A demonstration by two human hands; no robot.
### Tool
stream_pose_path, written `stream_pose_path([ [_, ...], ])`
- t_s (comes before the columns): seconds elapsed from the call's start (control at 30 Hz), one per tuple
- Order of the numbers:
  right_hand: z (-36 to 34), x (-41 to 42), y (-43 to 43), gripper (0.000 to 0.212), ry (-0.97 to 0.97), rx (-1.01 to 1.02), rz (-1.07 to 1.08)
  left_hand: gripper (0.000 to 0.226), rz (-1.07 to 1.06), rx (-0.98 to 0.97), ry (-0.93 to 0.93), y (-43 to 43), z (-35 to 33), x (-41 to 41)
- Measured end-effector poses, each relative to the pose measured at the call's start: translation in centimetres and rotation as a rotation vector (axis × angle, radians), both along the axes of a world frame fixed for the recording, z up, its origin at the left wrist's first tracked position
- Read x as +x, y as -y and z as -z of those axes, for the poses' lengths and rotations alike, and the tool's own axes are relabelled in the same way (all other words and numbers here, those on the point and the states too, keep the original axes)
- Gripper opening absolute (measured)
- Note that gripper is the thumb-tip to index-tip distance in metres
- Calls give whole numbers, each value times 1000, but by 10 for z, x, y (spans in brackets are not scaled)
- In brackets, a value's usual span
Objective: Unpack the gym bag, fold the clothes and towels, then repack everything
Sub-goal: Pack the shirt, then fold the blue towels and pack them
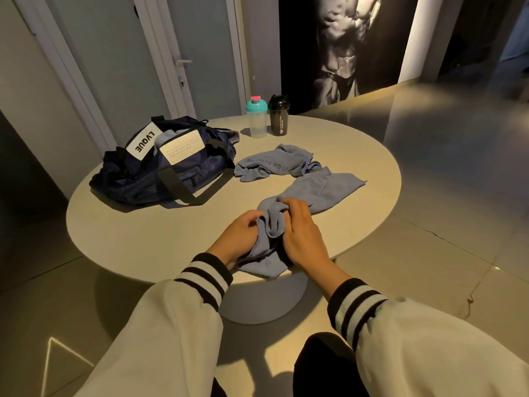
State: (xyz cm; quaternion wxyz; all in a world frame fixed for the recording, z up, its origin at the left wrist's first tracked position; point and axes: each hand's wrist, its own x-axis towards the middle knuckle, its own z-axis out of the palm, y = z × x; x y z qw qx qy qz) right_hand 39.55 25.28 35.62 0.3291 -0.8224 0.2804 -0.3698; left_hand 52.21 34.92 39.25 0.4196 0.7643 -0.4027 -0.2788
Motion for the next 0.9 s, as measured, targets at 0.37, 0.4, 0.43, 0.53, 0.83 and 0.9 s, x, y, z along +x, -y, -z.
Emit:
stream_pose_path([
  [0.37,0,-3,-1,23,50,-39,-28,21,-202,-430,-625,8,-16,-17],
  [0.4,0,-3,-1,19,75,-22,-3,22,-278,-481,-490,6,-19,-12],
  [0.43,-1,-3,-2,15,107,-14,28,23,-373,-536,-308,3,-24,-6],
  [0.53,-1,-3,-2,11,180,-38,84,24,-520,-693,264,-7,-42,7],
  [0.83,5,0,7,39,-26,-60,27,25,-296,-214,322,-10,14,37],
  [0.9,-1,2,1,43,-105,-50,-52,29,-189,-34,502,-12,32,43],
])
